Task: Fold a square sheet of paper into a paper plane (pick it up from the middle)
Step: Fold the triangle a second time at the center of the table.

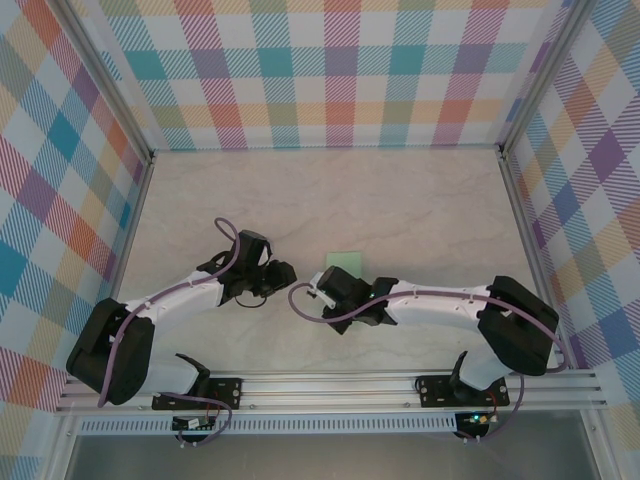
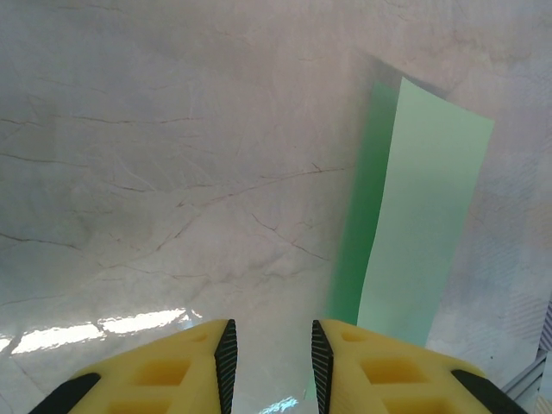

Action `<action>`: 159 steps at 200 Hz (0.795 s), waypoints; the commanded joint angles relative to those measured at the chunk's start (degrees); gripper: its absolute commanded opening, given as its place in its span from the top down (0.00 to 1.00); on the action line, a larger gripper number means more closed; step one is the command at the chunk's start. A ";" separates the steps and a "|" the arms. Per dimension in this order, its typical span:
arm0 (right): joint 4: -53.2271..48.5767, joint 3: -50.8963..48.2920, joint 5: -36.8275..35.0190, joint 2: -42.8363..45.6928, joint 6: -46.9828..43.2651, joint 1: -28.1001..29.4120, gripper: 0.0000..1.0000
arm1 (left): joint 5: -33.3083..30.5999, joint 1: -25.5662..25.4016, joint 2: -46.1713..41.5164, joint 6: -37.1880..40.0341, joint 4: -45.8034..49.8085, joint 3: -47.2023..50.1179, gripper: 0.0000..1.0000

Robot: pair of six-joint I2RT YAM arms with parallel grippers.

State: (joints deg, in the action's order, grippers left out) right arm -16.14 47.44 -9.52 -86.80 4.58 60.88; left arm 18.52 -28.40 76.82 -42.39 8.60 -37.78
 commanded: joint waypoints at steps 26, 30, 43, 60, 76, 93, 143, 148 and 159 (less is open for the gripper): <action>6.44 -5.75 8.16 4.75 9.84 -4.60 0.97 | 2.04 -1.94 2.63 1.19 0.45 -3.48 0.68; 7.12 -6.49 8.44 5.31 10.49 -4.99 0.97 | 1.98 -2.15 2.76 1.18 0.41 -3.72 0.68; 8.98 -8.41 9.99 6.66 11.68 -6.74 0.96 | 2.04 -2.90 3.68 1.06 0.28 -4.65 0.68; 10.02 -10.24 11.35 7.90 12.46 -8.39 0.95 | 2.30 -4.19 5.38 1.35 0.58 -6.57 0.68; 11.18 -11.58 13.18 8.49 13.81 -10.02 0.95 | 2.79 -5.47 7.38 1.93 1.13 -9.13 0.68; 12.51 -13.15 14.26 8.84 15.54 -11.59 0.95 | 2.92 -6.85 9.90 2.75 2.03 -12.09 0.68; 15.89 -14.80 11.60 12.12 19.60 -12.45 0.95 | 3.12 -8.84 16.72 2.72 3.53 -18.66 0.68; 16.80 -15.22 11.37 12.73 19.58 -12.45 0.95 | 3.10 -8.98 17.31 2.62 3.40 -18.95 0.68; 19.26 -16.32 12.25 13.68 18.96 -12.45 0.95 | 3.17 -9.29 18.23 2.27 2.94 -19.68 0.68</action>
State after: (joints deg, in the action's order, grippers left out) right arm -2.79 32.93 2.42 -76.09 22.06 48.58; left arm 20.56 -36.80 93.08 -40.66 10.39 -55.27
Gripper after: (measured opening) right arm 0.052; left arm 0.317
